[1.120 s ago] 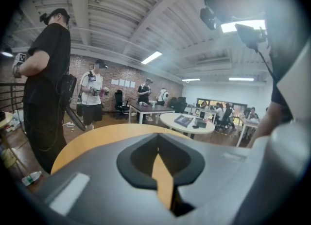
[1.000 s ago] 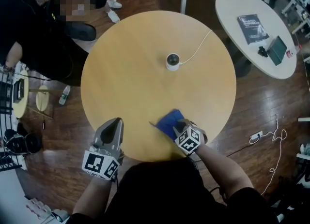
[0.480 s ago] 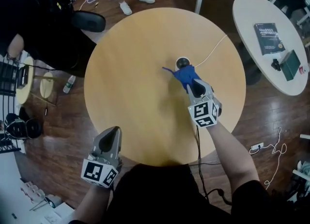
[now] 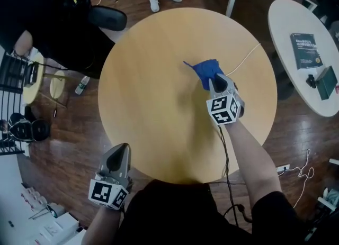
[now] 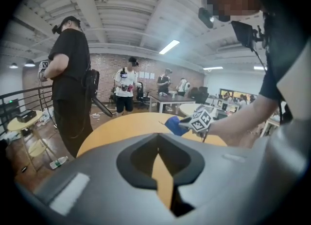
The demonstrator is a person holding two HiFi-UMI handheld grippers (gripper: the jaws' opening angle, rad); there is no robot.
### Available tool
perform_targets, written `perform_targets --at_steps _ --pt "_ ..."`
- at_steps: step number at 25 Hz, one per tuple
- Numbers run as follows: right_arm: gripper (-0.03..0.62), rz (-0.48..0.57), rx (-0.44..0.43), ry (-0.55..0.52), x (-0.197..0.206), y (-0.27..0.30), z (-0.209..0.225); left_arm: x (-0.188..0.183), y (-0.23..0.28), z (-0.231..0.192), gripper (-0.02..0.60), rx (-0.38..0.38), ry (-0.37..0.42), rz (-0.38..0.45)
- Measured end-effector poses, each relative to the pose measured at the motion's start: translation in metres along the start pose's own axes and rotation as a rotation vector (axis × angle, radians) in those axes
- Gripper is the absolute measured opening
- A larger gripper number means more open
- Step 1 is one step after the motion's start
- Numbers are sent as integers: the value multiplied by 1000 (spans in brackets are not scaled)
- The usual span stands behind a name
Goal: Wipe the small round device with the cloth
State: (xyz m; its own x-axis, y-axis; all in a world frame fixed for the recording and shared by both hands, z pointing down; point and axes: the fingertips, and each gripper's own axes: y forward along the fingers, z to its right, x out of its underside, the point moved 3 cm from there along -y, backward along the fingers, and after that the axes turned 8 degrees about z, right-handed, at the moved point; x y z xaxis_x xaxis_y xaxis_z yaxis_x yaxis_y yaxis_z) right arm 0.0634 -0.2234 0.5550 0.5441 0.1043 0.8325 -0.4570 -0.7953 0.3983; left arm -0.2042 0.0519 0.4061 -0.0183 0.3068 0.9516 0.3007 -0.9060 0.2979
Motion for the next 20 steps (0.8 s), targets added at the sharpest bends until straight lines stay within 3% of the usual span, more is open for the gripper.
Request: perform_targets --at_steps 5,17,20 --pt "87 -47 -22 49 14 3 -12 0 -2 2 6 6 36 -12" --pt "87 -87 -76 97 36 -6 -43 1 -1 1 6 10 19 4" --pt "87 -28 -14 83 21 -12 -34 0 -4 -7 6 8 6 11"
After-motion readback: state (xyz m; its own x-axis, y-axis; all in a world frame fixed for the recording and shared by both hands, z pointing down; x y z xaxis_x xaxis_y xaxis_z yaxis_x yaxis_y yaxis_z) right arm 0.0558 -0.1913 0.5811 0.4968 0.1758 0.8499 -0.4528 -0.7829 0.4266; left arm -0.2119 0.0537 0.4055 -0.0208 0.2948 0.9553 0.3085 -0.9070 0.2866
